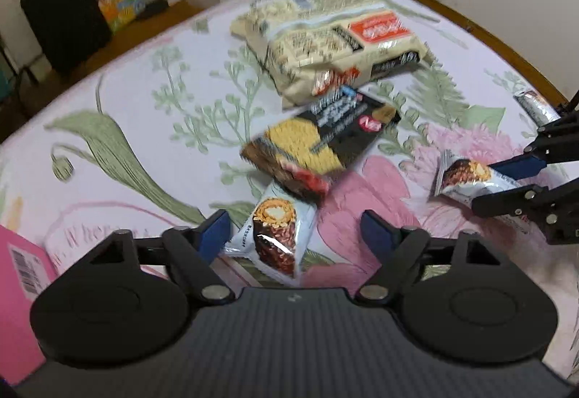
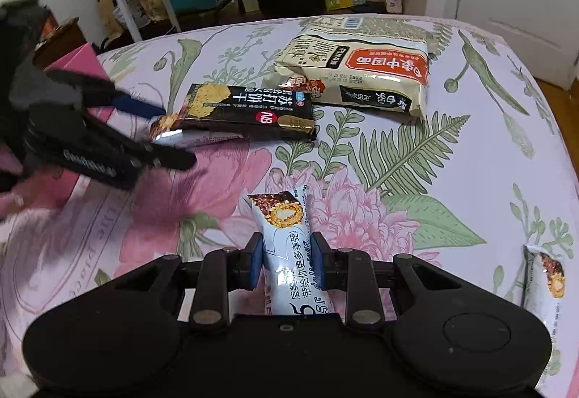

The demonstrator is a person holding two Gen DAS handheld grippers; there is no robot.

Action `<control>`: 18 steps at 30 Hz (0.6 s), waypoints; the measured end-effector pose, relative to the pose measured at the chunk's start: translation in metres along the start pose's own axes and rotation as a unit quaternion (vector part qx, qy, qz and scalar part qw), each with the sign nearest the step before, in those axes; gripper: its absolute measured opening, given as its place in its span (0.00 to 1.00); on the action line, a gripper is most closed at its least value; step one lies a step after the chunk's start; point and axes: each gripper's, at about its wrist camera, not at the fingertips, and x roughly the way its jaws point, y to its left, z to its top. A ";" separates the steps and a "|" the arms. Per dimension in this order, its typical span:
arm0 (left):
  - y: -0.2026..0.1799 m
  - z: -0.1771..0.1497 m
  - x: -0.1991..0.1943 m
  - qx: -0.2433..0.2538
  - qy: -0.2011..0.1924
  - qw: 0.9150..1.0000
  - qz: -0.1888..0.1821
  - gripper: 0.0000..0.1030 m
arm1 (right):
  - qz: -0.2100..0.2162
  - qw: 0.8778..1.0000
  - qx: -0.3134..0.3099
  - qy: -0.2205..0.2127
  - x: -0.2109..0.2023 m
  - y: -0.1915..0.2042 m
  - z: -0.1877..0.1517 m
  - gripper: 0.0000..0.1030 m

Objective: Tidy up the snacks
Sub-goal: 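Carry both white wafer bars into the pink box and open both grippers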

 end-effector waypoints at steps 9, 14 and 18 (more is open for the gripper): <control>-0.016 -0.001 -0.007 -0.040 0.029 0.996 0.070 0.31 | 0.019 0.999 0.040 0.021 0.007 0.000 -0.002 0.34; -0.022 -0.008 -0.015 -0.072 0.073 0.992 0.070 0.30 | -0.018 1.000 -0.006 0.023 0.007 0.017 -0.008 0.34; -0.026 -0.025 -0.027 -0.112 0.078 0.989 0.057 0.29 | -0.031 0.999 0.017 0.000 -0.002 0.020 -0.016 0.29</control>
